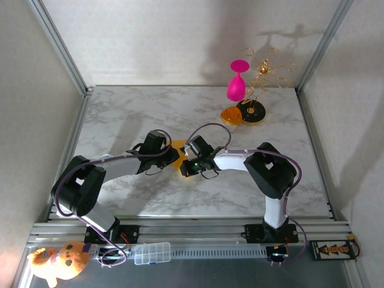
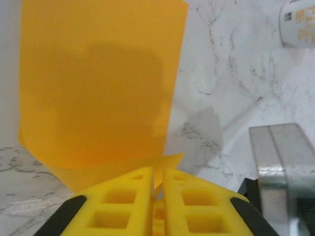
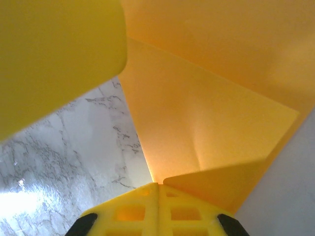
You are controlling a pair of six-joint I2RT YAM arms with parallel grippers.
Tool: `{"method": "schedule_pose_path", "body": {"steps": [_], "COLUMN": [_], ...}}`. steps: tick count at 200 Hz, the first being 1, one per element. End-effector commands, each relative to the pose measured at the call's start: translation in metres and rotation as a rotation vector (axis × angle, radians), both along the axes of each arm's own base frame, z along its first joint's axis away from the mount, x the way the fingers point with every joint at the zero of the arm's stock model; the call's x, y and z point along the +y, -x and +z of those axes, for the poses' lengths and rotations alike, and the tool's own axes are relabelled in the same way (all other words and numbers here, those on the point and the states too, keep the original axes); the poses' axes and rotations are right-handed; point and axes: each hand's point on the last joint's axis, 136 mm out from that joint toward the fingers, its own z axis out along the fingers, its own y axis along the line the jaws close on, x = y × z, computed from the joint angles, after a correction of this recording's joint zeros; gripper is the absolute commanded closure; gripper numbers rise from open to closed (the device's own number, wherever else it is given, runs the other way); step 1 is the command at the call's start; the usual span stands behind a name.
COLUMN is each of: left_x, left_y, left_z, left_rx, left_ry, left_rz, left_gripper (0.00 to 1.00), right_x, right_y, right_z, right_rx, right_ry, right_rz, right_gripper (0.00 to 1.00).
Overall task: Fold a paper plane with a square sheet of paper (pick it up from the middle)
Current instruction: Third fold the triangle at the center of the table.
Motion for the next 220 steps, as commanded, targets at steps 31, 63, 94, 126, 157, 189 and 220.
{"method": "schedule_pose_path", "body": {"steps": [31, 63, 94, 126, 157, 189, 220], "left_x": [0.012, 0.016, 0.023, 0.029, 0.03, 0.033, 0.041], "left_y": [-0.002, -0.007, -0.012, -0.016, -0.019, -0.02, -0.015], "left_z": [-0.016, -0.023, -0.031, -0.038, -0.039, -0.046, -0.059], "left_rx": [-0.02, -0.019, -0.008, 0.003, 0.004, 0.023, 0.074], "left_ry": [-0.09, -0.108, -0.124, -0.138, -0.141, -0.163, -0.203], "left_rz": [-0.045, -0.045, -0.033, -0.026, -0.026, -0.019, 0.002], "left_gripper": [0.9, 0.9, 0.9, 0.91, 0.91, 0.91, 0.92], "right_x": [-0.019, -0.02, -0.022, -0.026, -0.029, -0.03, -0.021], "right_y": [0.011, 0.012, 0.014, 0.015, 0.016, 0.017, 0.016], "right_z": [-0.031, -0.033, -0.035, -0.038, -0.04, -0.041, -0.025], "right_rx": [0.053, 0.057, 0.059, 0.06, 0.061, 0.061, 0.053], "right_ry": [0.133, 0.141, 0.149, 0.166, 0.178, 0.18, 0.126], "right_rz": [0.003, 0.01, 0.015, 0.015, 0.019, 0.022, 0.028], "right_gripper": [0.97, 0.97, 0.97, 0.97, 0.97, 0.96, 0.96]}}
